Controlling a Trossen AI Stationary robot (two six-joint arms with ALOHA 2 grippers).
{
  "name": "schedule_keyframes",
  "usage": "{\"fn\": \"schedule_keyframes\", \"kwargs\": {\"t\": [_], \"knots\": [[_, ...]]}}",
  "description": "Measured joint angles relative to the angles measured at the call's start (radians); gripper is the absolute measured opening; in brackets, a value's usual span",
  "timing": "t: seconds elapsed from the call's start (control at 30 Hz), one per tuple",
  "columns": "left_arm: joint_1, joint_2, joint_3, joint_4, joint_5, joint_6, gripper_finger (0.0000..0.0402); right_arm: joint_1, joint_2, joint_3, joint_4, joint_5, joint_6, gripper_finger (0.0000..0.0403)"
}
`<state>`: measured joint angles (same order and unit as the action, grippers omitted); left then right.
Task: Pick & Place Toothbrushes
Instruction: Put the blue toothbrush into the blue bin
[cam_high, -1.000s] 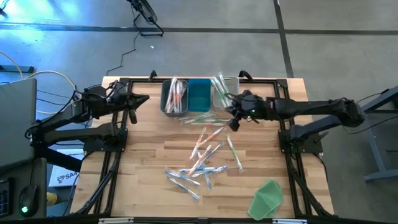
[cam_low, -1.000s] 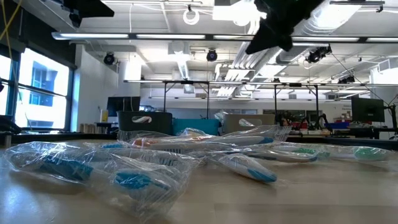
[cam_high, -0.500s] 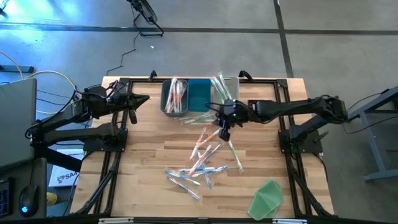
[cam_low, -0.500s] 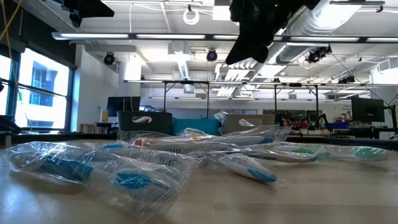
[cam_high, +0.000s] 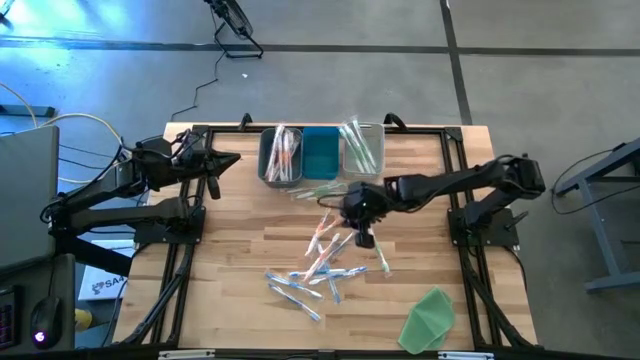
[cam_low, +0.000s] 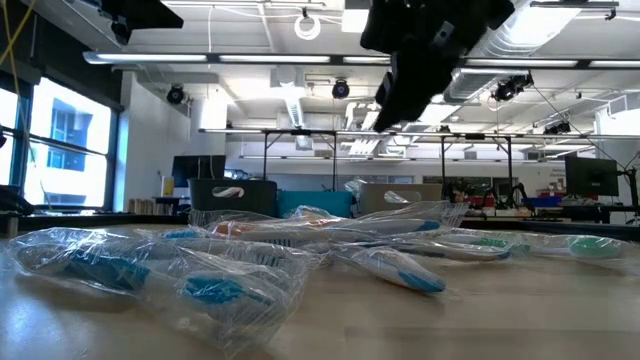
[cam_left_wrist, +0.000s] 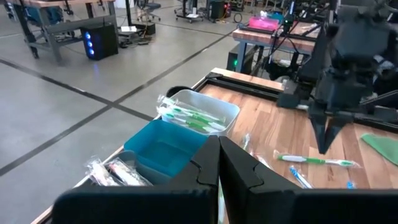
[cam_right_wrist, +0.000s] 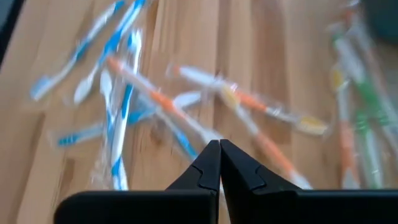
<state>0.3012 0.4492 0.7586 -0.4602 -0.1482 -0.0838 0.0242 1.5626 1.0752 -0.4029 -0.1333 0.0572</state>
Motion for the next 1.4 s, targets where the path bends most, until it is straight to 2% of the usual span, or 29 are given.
{"fn": "schedule_keyframes", "kwargs": {"t": [0.13,0.37,0.47,0.73,1.4], "knots": [[0.000,0.000,0.000,0.000,0.000,-0.003,0.0000,0.020,0.035,-0.001,-0.044,0.002,-0.007,0.0034],[0.000,0.000,0.000,0.000,0.000,-0.003,0.0000,0.029,0.094,-0.001,-0.063,0.022,-0.017,0.0128],[0.000,0.000,0.000,-0.007,0.000,-0.003,0.0000,0.029,0.131,-0.001,-0.054,0.051,-0.054,0.0146],[0.000,0.000,0.000,-0.015,0.000,-0.003,0.0000,0.030,0.205,-0.001,-0.057,0.053,-0.070,0.0146],[0.000,0.000,0.000,-0.015,-0.001,-0.003,0.0000,0.030,0.252,-0.001,-0.023,0.059,-0.089,0.0146]]}}
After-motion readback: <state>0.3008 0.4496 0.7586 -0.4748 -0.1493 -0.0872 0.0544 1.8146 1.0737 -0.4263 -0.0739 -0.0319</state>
